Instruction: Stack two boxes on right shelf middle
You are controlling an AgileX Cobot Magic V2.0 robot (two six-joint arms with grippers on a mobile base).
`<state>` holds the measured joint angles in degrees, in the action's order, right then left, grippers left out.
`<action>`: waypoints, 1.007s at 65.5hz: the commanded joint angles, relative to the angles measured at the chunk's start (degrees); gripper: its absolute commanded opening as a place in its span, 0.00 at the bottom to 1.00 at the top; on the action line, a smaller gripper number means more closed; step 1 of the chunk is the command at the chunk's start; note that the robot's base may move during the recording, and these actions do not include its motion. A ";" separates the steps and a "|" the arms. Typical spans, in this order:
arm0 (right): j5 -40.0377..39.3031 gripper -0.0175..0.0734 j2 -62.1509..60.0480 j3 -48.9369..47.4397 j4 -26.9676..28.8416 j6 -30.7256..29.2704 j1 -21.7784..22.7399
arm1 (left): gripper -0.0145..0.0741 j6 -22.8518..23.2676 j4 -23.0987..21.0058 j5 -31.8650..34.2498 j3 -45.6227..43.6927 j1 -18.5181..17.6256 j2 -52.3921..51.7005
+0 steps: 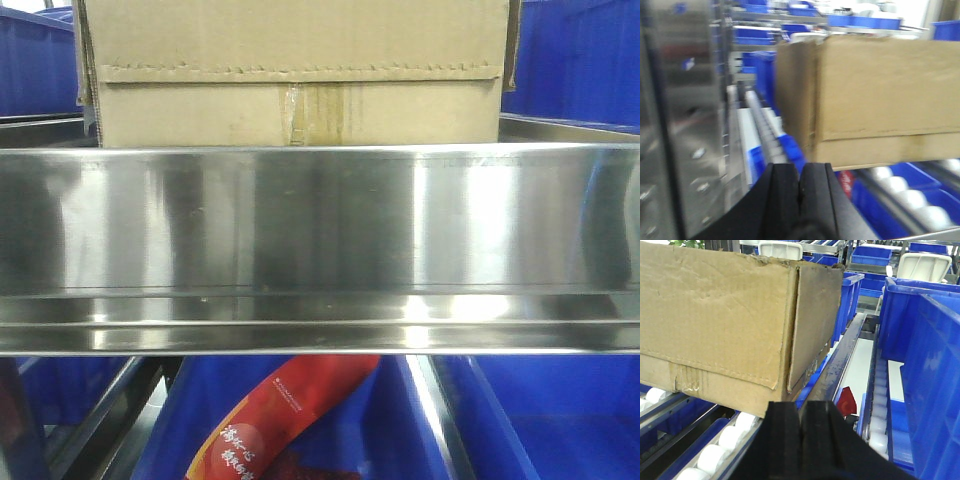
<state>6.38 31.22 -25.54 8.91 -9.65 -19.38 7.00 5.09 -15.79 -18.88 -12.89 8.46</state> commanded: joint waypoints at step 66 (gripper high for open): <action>-1.54 0.02 -0.42 0.15 -0.27 -0.30 0.31 | 0.04 -8.86 -8.20 18.18 18.88 12.61 -8.46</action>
<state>6.10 31.10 -25.54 8.92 -9.65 -19.38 -1.56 -2.77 1.12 0.06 -0.47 0.32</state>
